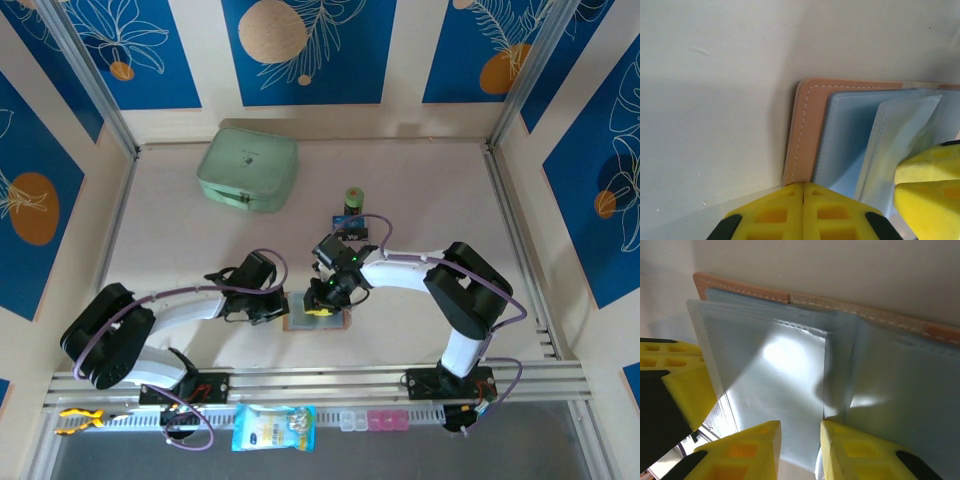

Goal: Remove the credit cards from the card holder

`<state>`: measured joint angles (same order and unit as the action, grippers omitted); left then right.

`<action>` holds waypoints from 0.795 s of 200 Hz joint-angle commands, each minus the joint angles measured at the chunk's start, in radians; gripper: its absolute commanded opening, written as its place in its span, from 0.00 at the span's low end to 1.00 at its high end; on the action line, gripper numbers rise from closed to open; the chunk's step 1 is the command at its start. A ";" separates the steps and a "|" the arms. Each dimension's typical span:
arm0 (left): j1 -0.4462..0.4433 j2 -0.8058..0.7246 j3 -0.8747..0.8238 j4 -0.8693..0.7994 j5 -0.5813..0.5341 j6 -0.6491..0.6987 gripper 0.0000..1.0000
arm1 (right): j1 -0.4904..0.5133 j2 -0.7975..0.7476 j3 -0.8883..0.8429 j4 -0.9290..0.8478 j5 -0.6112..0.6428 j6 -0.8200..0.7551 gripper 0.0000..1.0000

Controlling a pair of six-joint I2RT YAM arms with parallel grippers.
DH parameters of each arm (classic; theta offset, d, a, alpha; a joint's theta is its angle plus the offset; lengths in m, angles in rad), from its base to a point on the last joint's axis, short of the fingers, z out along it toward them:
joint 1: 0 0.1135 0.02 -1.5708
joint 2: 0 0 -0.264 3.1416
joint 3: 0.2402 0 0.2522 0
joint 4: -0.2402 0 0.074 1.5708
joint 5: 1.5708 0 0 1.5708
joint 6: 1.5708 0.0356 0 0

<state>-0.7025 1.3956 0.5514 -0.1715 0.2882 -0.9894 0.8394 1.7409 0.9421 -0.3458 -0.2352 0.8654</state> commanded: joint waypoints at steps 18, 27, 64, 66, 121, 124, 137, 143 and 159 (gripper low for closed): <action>0.009 0.020 -0.010 -0.056 0.002 0.001 0.05 | -0.002 -0.030 -0.011 -0.050 0.017 -0.011 0.28; 0.008 0.020 -0.009 -0.060 0.002 0.002 0.06 | -0.002 -0.031 -0.012 -0.050 0.020 -0.011 0.28; 0.009 0.006 0.002 -0.097 -0.007 0.010 0.06 | -0.005 -0.040 -0.028 -0.042 0.024 -0.012 0.28; 0.008 0.006 0.002 -0.098 -0.007 0.009 0.05 | -0.005 -0.041 -0.029 -0.041 0.025 -0.012 0.28; 0.008 -0.025 0.021 -0.126 -0.021 0.010 0.05 | -0.012 -0.052 -0.052 -0.033 0.022 -0.016 0.27; 0.009 -0.026 0.022 -0.127 -0.021 0.010 0.05 | -0.012 -0.052 -0.052 -0.032 0.022 -0.017 0.27; 0.009 -0.034 0.030 -0.135 -0.024 0.012 0.06 | -0.013 -0.055 -0.054 -0.032 0.023 -0.018 0.26; 0.008 -0.037 0.035 -0.138 -0.024 0.013 0.06 | -0.014 -0.055 -0.054 -0.031 0.023 -0.018 0.26; 0.008 -0.046 0.044 -0.145 -0.026 0.012 0.06 | -0.014 -0.055 -0.053 -0.031 0.023 -0.019 0.24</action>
<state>-0.7025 1.3769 0.5671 -0.2497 0.2829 -0.9882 0.8307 1.7100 0.9028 -0.3527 -0.2165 0.8574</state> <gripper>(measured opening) 0.057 0.248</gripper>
